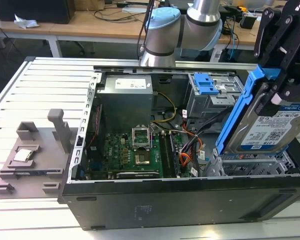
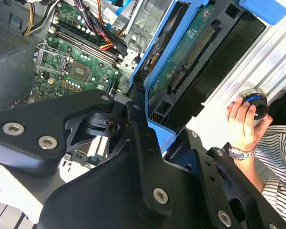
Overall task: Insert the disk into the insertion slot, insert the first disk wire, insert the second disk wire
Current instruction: 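Insert the disk into the insertion slot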
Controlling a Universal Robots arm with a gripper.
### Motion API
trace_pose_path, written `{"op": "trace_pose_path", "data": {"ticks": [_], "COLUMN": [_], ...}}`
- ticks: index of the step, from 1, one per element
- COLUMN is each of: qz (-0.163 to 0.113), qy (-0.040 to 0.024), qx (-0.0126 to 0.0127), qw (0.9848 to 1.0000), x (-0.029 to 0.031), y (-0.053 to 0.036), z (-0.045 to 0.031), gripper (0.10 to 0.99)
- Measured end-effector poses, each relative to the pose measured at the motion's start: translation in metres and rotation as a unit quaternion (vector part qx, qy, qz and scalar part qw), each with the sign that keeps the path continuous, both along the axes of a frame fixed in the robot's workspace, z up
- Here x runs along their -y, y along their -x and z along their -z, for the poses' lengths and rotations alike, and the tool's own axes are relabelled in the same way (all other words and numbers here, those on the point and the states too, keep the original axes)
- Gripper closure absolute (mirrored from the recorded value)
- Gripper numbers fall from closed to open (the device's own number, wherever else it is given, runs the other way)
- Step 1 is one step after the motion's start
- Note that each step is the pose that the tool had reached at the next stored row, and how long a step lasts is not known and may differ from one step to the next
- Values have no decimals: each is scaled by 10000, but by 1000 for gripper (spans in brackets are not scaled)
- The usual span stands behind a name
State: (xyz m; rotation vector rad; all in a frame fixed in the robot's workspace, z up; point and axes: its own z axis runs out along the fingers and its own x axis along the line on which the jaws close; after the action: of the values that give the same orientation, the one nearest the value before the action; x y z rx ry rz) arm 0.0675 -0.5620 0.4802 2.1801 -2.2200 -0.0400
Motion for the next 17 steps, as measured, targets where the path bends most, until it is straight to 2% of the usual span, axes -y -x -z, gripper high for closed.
{"op": "trace_pose_path", "data": {"ticks": [13, 17], "qz": [0, 1], "qy": [0, 1], "qx": [0, 0], "qw": [10000, 10000], "x": [-4, -13], "y": [37, 46], "z": [131, 151], "gripper": [718, 718]}}
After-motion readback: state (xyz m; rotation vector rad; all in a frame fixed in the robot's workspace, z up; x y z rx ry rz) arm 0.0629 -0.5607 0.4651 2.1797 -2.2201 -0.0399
